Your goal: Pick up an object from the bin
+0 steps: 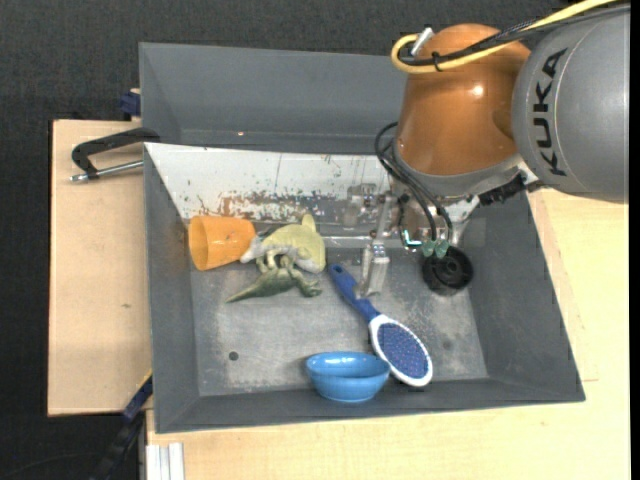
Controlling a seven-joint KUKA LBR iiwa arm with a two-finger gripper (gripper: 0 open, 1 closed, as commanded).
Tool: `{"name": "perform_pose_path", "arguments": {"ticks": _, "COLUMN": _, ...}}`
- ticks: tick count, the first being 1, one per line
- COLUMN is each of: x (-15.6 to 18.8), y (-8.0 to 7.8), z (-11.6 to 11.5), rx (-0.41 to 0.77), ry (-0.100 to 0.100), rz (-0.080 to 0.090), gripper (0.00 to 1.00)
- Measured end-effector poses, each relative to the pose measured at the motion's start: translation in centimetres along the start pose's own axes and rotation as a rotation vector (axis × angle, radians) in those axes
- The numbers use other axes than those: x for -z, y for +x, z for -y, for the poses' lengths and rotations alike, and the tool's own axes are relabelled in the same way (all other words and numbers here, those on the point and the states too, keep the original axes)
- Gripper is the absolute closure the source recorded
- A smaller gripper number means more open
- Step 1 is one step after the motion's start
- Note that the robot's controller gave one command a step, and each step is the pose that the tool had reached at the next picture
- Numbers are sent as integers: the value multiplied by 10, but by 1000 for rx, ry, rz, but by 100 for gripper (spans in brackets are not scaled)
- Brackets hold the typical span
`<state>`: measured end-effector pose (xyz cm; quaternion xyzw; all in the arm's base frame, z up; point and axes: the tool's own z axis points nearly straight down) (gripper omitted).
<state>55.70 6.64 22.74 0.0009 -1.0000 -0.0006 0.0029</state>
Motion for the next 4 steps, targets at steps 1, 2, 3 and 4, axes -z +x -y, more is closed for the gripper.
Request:
{"name": "perform_pose_path", "arguments": {"ticks": 1, "x": -95, "y": -23, "z": -59, "rx": 95, "ry": 0, "rz": 0, "gripper": 0}}
{"name": "perform_pose_path", "arguments": {"ticks": 2, "x": -157, "y": -32, "z": -89, "rx": 97, "ry": -2, "rz": 15, "gripper": 0}}
{"name": "perform_pose_path", "arguments": {"ticks": 3, "x": -151, "y": -33, "z": -88, "rx": 95, "ry": -3, "rz": 18, "gripper": 100}}
{"name": "perform_pose_path", "arguments": {"ticks": 4, "x": -10, "y": -25, "z": -72, "rx": 519, "ry": 2, "rz": 18, "gripper": 100}}
